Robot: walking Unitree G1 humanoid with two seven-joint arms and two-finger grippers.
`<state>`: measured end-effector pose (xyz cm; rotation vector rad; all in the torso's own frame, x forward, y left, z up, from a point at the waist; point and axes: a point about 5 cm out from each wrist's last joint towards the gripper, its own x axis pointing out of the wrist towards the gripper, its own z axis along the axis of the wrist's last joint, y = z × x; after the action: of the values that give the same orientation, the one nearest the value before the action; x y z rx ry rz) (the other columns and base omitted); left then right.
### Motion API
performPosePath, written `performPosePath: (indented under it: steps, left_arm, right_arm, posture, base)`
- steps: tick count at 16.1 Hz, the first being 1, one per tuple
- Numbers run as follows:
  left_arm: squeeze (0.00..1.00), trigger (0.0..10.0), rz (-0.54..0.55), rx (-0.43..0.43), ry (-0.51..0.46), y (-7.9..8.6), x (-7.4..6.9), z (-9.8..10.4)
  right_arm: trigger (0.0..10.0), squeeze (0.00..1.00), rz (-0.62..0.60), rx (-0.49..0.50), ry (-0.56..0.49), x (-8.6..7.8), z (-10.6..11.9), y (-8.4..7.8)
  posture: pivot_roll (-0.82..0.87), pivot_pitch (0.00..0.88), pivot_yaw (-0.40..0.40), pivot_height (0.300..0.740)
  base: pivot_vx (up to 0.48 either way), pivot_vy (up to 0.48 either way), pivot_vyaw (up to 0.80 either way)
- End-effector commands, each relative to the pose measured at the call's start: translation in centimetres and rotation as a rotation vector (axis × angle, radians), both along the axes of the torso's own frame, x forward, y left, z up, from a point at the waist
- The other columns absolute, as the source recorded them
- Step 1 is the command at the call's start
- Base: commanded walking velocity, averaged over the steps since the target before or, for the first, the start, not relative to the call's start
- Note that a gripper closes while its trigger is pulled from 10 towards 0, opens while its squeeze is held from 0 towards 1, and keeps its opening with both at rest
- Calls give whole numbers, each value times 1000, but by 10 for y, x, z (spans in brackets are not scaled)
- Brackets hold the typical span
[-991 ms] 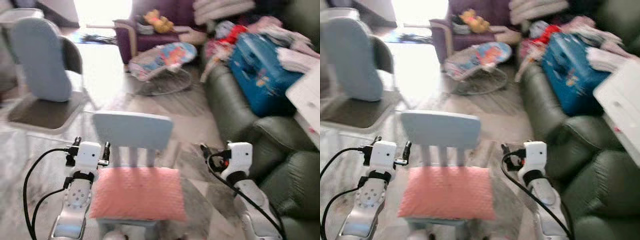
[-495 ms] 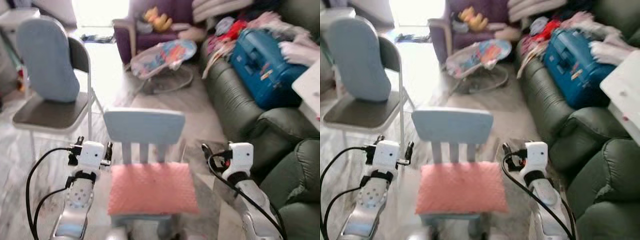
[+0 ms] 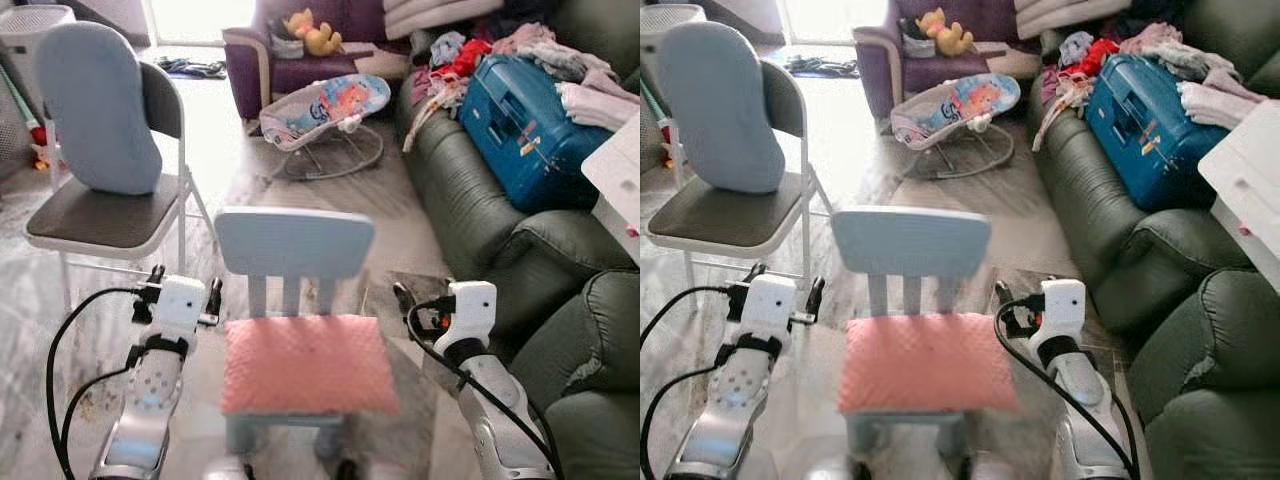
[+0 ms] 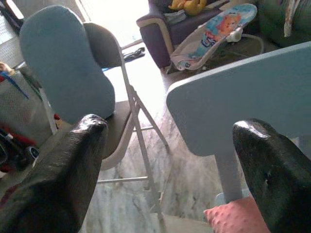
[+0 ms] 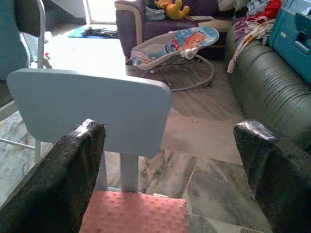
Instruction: Move the pillow to the sofa
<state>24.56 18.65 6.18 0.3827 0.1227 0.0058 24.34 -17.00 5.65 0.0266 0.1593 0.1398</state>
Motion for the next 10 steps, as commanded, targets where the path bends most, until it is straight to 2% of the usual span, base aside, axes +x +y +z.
performPosePath:
  steps: [1, 6, 10]
  left_arm:
    - [0, 10000, -11, 17, 19, 0, 2, -2]
    - [0, 10000, -9, 27, 34, 3, 1, -4]
    - [0, 10000, -8, 30, 35, 1, 2, -4]
  right_arm:
    - [10000, 0, -15, -11, 12, 0, -1, -2]
    - [10000, 0, -26, 7, 30, -1, -4, -3]
    - [10000, 0, -21, 8, 33, 0, -3, -3]
  posture:
    - [-52, 28, -46, 740]
    - [-56, 40, -44, 740]
    - [-55, 43, -47, 690]
  base:
    - [0, 0, 0]
    - [0, 0, 0]
    - [0, 0, 0]
